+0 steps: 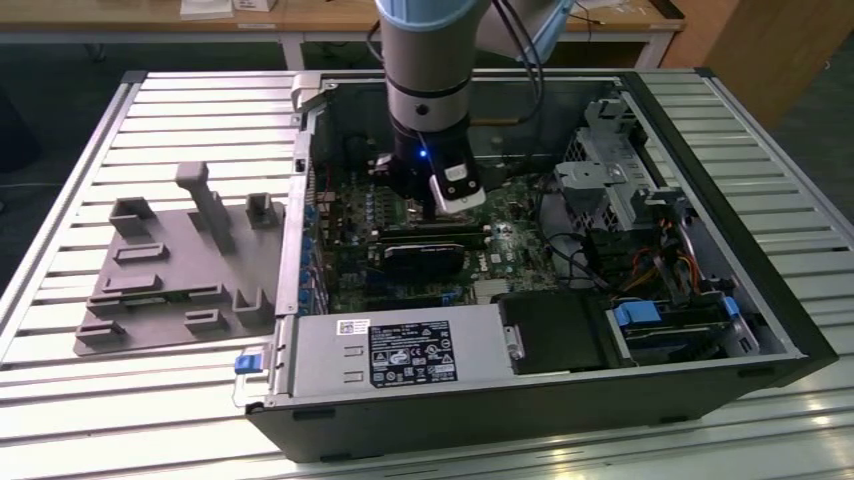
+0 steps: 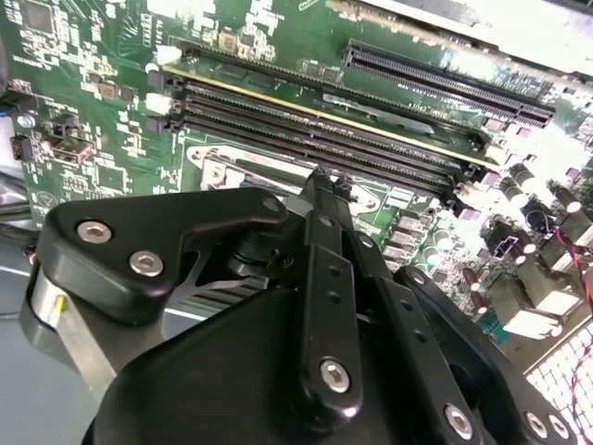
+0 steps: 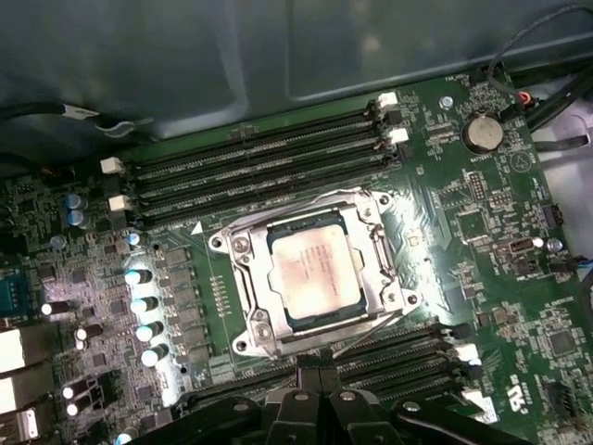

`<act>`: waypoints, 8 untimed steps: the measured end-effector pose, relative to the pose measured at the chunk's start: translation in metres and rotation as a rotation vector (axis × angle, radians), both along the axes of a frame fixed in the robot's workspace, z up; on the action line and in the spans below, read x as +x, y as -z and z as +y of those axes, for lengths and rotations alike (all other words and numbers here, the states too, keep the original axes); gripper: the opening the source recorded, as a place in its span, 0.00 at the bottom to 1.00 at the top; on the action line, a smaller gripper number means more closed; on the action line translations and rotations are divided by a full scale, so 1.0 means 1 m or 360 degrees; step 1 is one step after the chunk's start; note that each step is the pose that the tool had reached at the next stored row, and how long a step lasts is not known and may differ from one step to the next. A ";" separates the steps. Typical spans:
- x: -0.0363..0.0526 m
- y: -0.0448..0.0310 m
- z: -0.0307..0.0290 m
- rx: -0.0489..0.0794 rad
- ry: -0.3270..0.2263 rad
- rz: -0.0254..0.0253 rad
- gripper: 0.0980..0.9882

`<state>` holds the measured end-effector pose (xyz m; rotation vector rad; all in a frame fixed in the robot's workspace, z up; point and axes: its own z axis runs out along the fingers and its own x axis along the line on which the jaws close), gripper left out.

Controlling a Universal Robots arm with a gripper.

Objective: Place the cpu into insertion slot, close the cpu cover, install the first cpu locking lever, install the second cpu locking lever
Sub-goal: 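Install the second cpu locking lever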

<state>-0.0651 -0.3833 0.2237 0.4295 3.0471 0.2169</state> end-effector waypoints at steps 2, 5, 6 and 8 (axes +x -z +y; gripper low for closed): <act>-0.0012 0.0016 -0.0008 0.0020 0.0000 -0.00001 0.00; -0.0030 0.0038 -0.0028 0.0044 0.0000 -0.00003 0.00; -0.0035 0.0045 -0.0035 0.0049 0.0000 -0.00003 0.00; -0.0043 0.0056 -0.0051 0.0063 0.0000 -0.00002 0.00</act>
